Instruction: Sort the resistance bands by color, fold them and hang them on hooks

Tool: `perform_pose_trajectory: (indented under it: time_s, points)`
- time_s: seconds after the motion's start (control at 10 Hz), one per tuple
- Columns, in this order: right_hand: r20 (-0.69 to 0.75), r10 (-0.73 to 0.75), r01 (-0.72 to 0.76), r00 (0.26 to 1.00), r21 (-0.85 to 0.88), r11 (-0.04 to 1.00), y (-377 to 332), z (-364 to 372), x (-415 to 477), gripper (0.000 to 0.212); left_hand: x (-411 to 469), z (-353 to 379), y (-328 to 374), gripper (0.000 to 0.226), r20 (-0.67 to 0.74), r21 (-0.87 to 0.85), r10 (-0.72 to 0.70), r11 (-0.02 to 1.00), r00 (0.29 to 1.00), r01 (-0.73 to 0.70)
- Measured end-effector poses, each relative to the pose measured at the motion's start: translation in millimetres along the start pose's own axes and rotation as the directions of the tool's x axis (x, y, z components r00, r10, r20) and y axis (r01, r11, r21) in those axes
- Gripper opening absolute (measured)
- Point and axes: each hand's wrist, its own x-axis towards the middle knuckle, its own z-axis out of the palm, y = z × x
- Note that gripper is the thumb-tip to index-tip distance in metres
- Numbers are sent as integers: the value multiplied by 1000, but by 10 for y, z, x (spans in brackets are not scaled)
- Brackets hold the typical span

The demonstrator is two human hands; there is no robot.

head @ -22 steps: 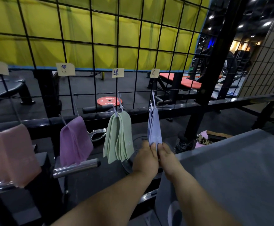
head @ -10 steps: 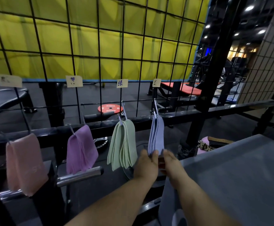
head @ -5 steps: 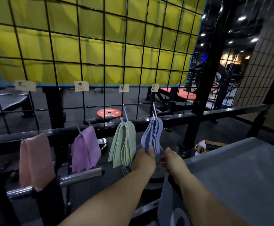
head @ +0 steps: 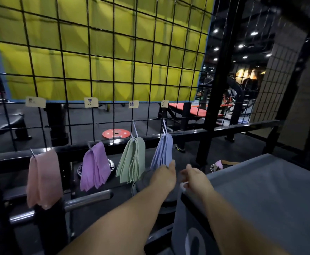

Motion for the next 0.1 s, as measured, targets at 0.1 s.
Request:
perform_pose_trajectory:
  time_s: [0.1]
  points:
    - [-49, -14, 15, 999, 18, 1000, -4, -131, -97, 42, -86, 75, 144, 55, 43, 9, -17, 1000, 999, 17]
